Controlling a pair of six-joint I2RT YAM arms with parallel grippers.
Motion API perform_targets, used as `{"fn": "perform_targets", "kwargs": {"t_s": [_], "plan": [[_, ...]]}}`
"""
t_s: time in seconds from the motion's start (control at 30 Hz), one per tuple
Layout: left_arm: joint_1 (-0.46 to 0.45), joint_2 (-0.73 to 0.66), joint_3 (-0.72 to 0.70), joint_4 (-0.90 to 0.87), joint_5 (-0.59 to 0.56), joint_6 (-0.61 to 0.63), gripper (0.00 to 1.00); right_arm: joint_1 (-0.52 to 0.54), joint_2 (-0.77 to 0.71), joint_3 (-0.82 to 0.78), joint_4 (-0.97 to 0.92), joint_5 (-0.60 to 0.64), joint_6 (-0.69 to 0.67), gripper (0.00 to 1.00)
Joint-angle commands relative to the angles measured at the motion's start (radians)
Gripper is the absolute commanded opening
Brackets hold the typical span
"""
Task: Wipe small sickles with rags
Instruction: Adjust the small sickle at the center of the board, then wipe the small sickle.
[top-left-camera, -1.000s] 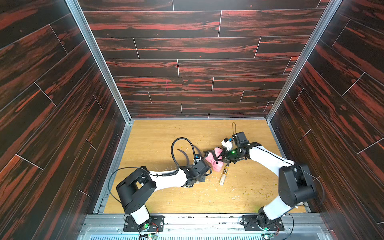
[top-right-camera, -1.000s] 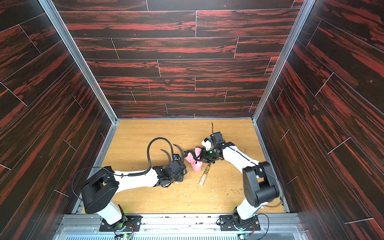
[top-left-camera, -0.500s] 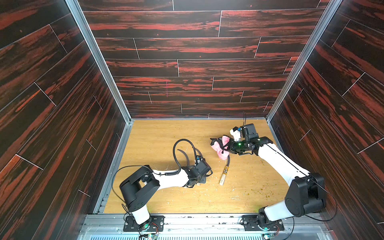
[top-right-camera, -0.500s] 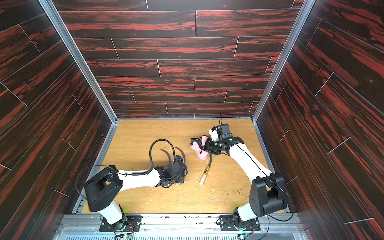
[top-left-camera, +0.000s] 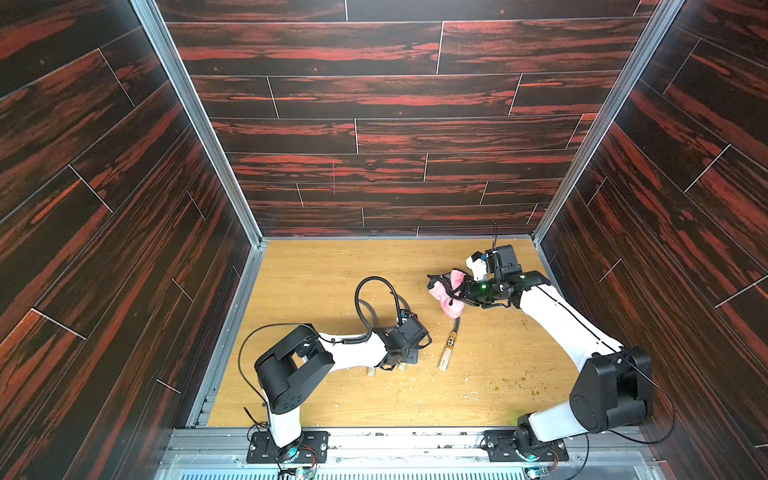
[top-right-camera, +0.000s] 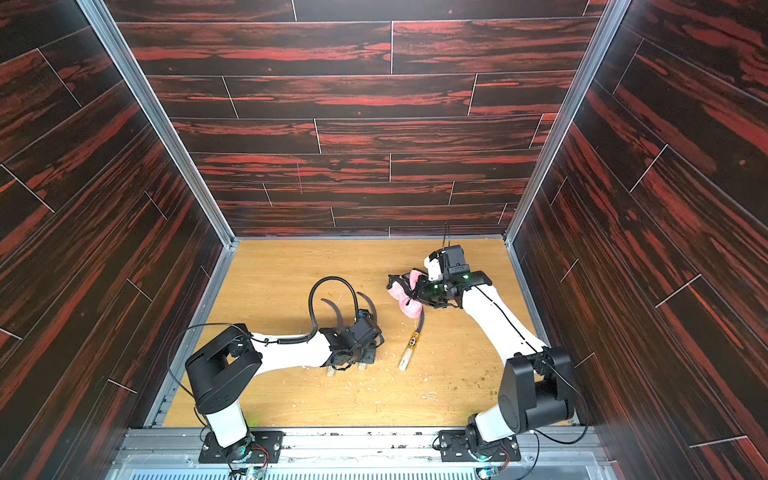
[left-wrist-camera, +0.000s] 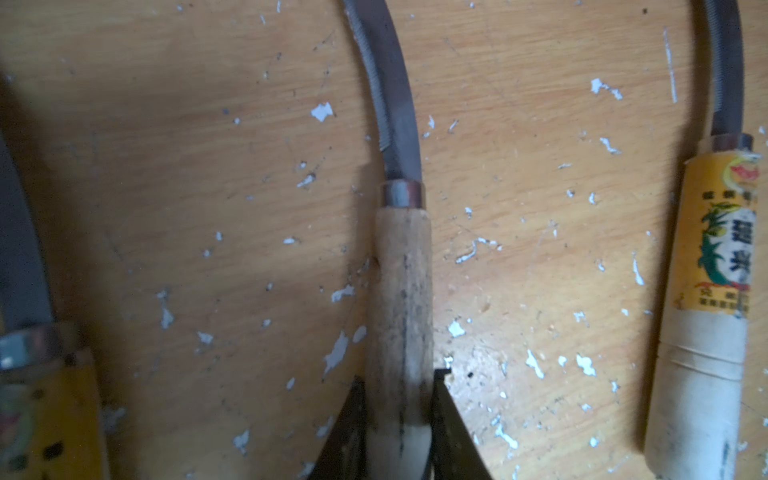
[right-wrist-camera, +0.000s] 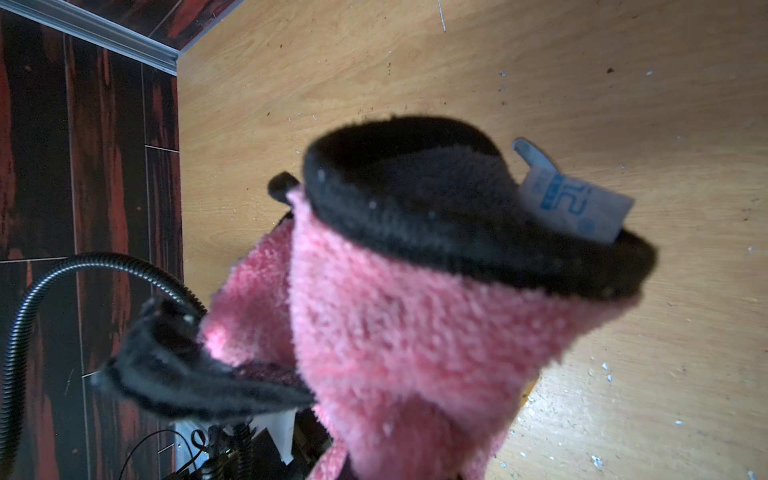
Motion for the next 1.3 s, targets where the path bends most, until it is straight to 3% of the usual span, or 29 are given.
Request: {"fn": "perform_targets", "kwargs": {"t_s": [0.0,0.17,0.4,0.6,0.73,0.9,1.0,1.27], "plan": [[0.021,0.014,0.021,-0.072,-0.002,0.016,0.28,-0.005,-0.039,0.010,-0.012,-0.002,-0.018,0.00],[0.038,0.035,0.053,-0.096,0.015,0.028,0.34,-0.008,-0.042,0.002,-0.008,-0.003,-0.021,0.00],[0.045,0.063,0.085,-0.114,0.024,0.034,0.37,-0.017,-0.045,-0.011,0.001,-0.011,-0.025,0.00],[0.047,0.073,0.096,-0.120,0.051,0.046,0.10,-0.034,-0.051,-0.023,0.010,-0.018,-0.031,0.00],[0.052,0.054,0.092,-0.109,0.048,0.044,0.00,-0.066,-0.056,-0.039,0.016,-0.026,-0.036,0.00],[0.052,-0.034,0.088,-0.061,0.025,0.042,0.00,-0.092,-0.060,-0.066,0.044,-0.032,-0.029,0.00],[0.059,-0.124,0.080,0.002,0.030,0.040,0.00,-0.097,-0.054,-0.082,0.073,-0.097,-0.024,0.00],[0.127,-0.341,-0.072,0.360,0.185,-0.064,0.00,-0.100,-0.051,-0.154,0.263,-0.285,0.045,0.00]]}}
